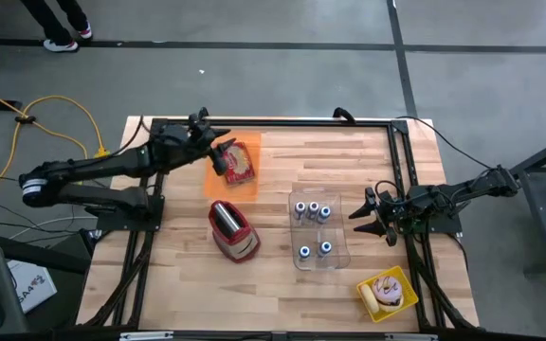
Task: Pick & Place Food Item
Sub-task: Return to Home Position
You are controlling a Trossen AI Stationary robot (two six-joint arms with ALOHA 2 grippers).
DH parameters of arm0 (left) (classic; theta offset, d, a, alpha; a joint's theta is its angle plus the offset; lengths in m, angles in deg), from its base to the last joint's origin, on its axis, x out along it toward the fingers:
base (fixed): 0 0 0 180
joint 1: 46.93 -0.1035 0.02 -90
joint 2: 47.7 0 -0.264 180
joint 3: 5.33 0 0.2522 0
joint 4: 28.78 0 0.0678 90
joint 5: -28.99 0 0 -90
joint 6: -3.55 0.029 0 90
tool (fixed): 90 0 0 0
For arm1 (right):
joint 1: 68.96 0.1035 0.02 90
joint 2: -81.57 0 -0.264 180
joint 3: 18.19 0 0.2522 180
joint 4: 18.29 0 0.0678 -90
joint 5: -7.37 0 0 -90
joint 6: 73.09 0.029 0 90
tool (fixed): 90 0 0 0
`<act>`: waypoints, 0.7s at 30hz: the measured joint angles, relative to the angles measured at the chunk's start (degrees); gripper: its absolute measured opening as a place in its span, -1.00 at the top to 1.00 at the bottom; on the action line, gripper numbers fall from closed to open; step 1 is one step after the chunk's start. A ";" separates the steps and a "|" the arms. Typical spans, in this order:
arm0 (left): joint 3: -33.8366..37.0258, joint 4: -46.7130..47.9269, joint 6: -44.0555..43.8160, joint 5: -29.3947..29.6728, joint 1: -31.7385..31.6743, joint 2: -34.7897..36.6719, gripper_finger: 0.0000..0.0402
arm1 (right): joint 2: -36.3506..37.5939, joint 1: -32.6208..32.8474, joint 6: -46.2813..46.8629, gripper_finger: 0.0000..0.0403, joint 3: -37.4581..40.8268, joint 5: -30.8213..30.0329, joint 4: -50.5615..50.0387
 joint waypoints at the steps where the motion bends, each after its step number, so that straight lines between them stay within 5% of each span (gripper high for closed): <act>1: 2.07 -2.70 0.01 -0.07 -0.65 0.90 0.32 | 0.00 0.00 0.00 0.07 0.00 0.00 0.00; 7: 14.44 -14.91 0.74 -0.03 -4.18 7.83 0.32 | 0.00 -0.01 0.00 0.07 0.00 0.00 0.00; 21: 31.31 -22.70 -2.76 1.96 -8.08 23.97 0.32 | 0.00 0.00 0.00 0.07 0.00 0.00 0.00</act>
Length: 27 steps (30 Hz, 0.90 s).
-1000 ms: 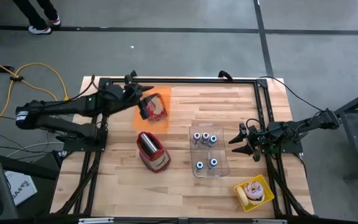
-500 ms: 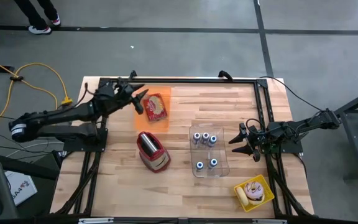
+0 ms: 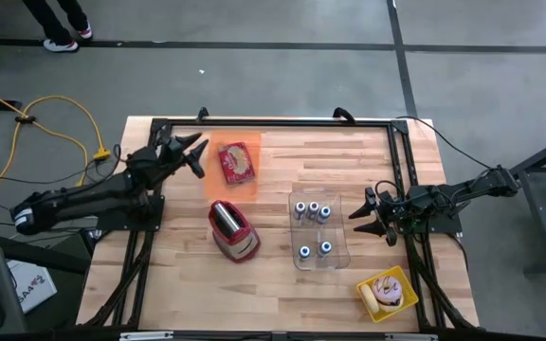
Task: Pick & Place Food Item
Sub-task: Return to Home Position
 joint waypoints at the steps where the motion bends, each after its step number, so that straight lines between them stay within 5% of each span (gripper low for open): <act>1: 1.06 -0.38 -0.13 0.28 0.00 1.02 0.32 | 0.00 0.00 0.01 0.07 0.00 0.00 0.00; 15: 11.20 -2.44 -1.63 1.61 0.02 15.44 0.32 | 0.00 0.00 0.00 0.07 0.00 0.02 0.00; 27: 11.51 14.55 -3.56 2.73 0.02 25.75 0.32 | 0.00 0.00 0.00 0.07 0.00 0.00 0.00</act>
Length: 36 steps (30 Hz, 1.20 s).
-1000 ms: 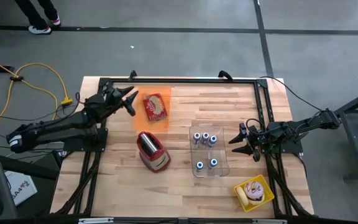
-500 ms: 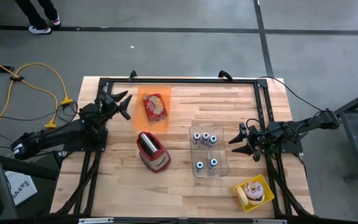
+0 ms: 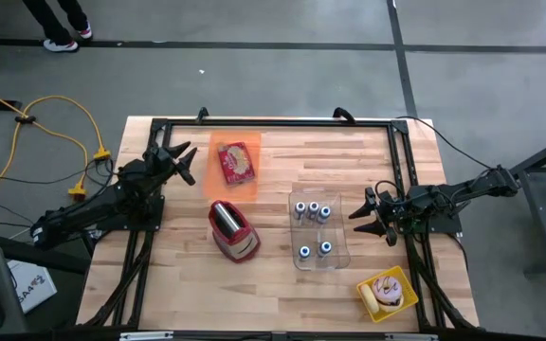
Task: Pick & Place Food Item
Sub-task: Return to Home Position
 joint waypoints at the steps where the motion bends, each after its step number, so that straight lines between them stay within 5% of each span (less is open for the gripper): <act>1: 0.02 1.24 -0.10 0.02 0.00 0.91 0.32 | 0.00 0.00 0.00 0.07 0.00 0.00 0.00; 27: -0.55 7.06 15.33 -11.65 0.13 3.05 0.32 | 0.02 0.00 0.00 0.07 0.00 0.01 0.00; 36: -7.10 31.49 -0.04 -3.32 0.10 2.82 0.32 | 0.02 0.00 0.00 0.07 0.00 0.02 0.04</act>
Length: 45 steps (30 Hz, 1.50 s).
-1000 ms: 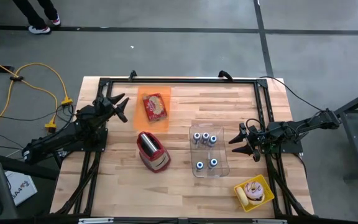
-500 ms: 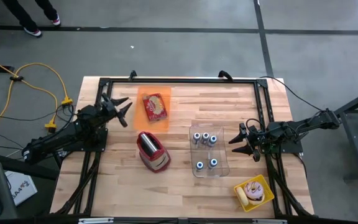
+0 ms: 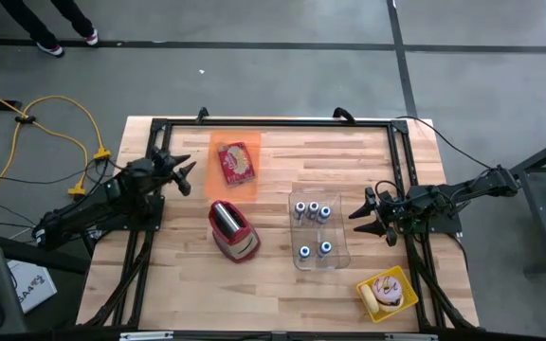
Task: Pick & Place Food Item
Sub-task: Return to Home Position
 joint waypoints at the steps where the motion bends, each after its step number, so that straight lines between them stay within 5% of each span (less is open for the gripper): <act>1: -0.06 0.08 -0.35 -1.01 0.01 0.06 0.32 | -0.02 0.00 0.02 0.07 0.00 -0.02 0.00; 27: 3.59 -16.05 -0.13 -2.84 0.03 0.16 0.32 | 0.00 0.00 0.00 0.07 0.00 0.00 0.00; 45: 4.51 -18.72 1.04 -4.93 2.93 -0.05 0.32 | -0.02 0.00 0.00 0.07 0.00 0.00 0.00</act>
